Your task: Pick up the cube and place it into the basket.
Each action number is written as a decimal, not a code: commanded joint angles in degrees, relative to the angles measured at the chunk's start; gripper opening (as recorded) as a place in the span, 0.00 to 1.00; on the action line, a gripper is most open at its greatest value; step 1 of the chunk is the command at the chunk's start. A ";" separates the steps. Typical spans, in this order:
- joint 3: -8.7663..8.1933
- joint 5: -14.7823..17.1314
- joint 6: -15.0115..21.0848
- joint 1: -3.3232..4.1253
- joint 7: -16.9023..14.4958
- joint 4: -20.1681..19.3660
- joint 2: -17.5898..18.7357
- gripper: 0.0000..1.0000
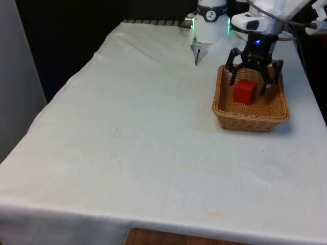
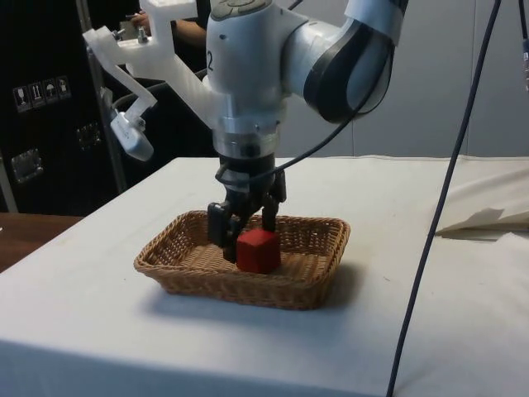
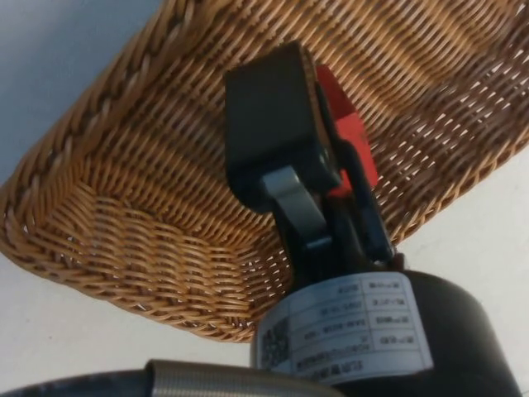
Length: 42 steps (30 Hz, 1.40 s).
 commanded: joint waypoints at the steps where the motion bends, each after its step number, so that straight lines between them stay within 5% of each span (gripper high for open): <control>1: -0.29 -0.52 0.80 0.11 0.74 -0.17 -0.11 0.98; 15: -0.06 0.06 0.17 -0.11 0.06 0.23 0.00 1.00; 23: 0.29 1.20 -0.80 -1.60 -1.26 2.46 0.17 1.00; 24: -0.17 0.06 -0.97 -1.15 -0.23 2.52 0.00 1.00; 32: 0.29 1.66 -0.63 -2.86 -1.72 3.44 -0.06 1.00; 33: -0.40 0.23 -0.97 -2.41 -0.57 3.84 -0.17 1.00; 34: 0.17 1.72 -0.52 -3.09 -1.83 3.61 -0.11 1.00; 41: -0.17 2.06 -0.11 -4.07 -2.12 4.18 -0.63 1.00; 42: -0.80 0.40 -0.86 -3.21 -0.69 4.35 -0.63 1.00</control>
